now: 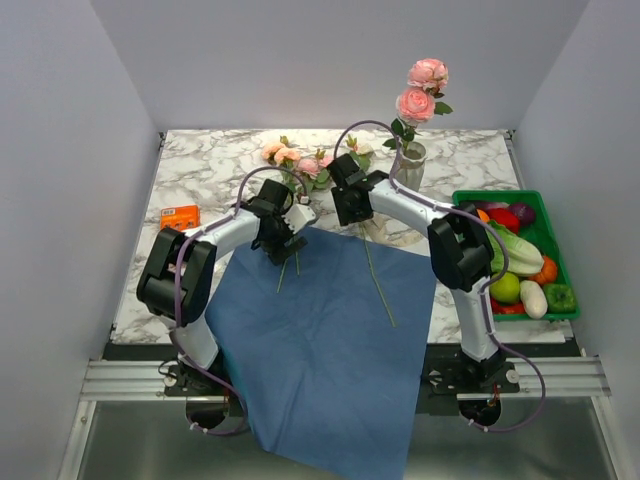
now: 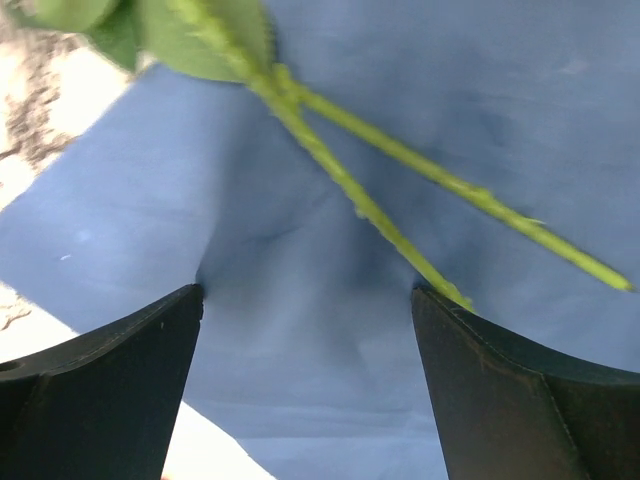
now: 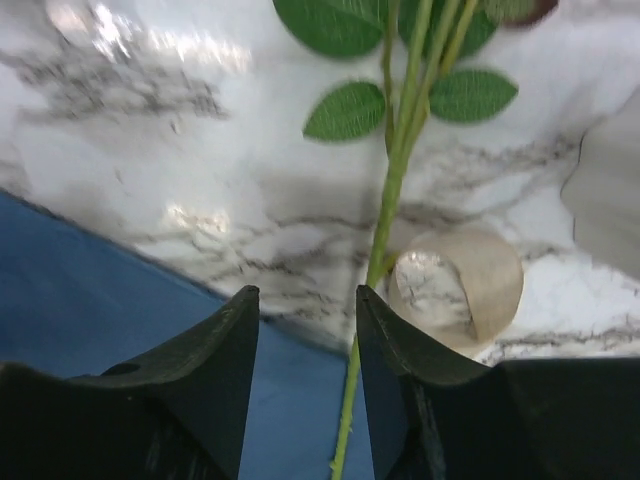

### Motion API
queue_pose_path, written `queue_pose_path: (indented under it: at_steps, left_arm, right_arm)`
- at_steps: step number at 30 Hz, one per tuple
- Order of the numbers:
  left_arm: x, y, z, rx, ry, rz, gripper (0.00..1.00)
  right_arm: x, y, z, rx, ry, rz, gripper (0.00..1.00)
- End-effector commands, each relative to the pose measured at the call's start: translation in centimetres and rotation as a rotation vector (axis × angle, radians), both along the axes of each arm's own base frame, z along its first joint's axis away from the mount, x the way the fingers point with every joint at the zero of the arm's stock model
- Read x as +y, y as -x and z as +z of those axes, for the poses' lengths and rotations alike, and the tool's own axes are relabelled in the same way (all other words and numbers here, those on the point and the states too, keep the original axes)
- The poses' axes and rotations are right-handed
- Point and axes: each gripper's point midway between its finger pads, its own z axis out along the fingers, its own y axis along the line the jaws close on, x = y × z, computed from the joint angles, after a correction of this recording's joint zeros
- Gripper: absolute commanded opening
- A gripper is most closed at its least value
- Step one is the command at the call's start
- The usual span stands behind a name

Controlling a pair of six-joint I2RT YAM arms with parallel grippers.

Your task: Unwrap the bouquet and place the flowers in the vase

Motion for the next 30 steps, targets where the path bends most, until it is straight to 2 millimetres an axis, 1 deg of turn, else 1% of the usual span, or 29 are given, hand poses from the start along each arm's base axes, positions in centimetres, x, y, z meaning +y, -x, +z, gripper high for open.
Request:
queue_pose_path:
  at_steps: [1, 3, 6, 7, 9, 10, 12, 13, 15, 16, 19, 23, 30]
  left_arm:
    - [-0.8, 3.8, -0.2, 0.108, 0.043, -0.099, 0.94]
    - [-0.8, 4.6, 0.0, 0.125, 0.05, -0.116, 0.93]
    - [-0.9, 4.9, 1.1, 0.122, 0.081, -0.121, 0.93]
    - [-0.7, 4.8, 1.9, 0.107, 0.094, -0.117, 0.93]
    - [-0.8, 5.0, 2.8, 0.112, 0.116, -0.115, 0.93]
    - [-0.9, 4.7, 3.9, 0.086, 0.133, -0.114, 0.93]
    - [-0.7, 4.8, 5.0, 0.077, 0.158, -0.104, 0.93]
    - [-0.8, 4.5, 6.2, 0.05, 0.174, -0.104, 0.94]
    - [-0.6, 4.6, 7.2, 0.044, 0.195, -0.095, 0.94]
    - [-0.6, 4.5, 8.0, 0.023, 0.205, -0.092, 0.94]
    - [-0.1, 4.5, 8.9, 0.009, 0.22, -0.077, 0.95]
    - [0.4, 4.7, 9.0, 0.013, 0.217, -0.062, 0.95]
    - [1.8, 4.7, 9.2, 0.007, 0.223, -0.026, 0.95]
  right_arm:
    - [-0.9, -1.8, 0.0, -0.004, 0.05, 0.002, 0.51]
    - [-1.2, -2.2, -0.4, 0.005, 0.059, -0.002, 0.5]
    - [-1.7, -2.4, -1.2, 0.019, 0.09, -0.014, 0.5]
    - [-2.0, -2.4, -1.3, 0.021, 0.099, -0.017, 0.5]
    - [-2.3, -2.3, -1.8, 0.029, 0.112, -0.011, 0.5]
    - [-2.4, -2.3, -1.9, 0.031, 0.112, -0.014, 0.5]
    - [-2.6, -2.3, -2.3, 0.037, 0.111, -0.016, 0.49]
    - [-2.6, -2.4, -2.4, 0.036, 0.108, -0.017, 0.49]
    - [-2.4, -2.6, -2.5, 0.029, 0.103, -0.012, 0.47]
    - [-2.3, -2.7, -2.5, 0.03, 0.099, -0.012, 0.47]
    - [-2.0, -3.4, -2.3, 0.009, 0.09, -0.009, 0.47]
    - [-1.2, -4.7, -1.9, -0.015, 0.079, -0.003, 0.47]
    - [-0.4, -5.3, -2.7, 0.008, 0.068, 0.007, 0.46]
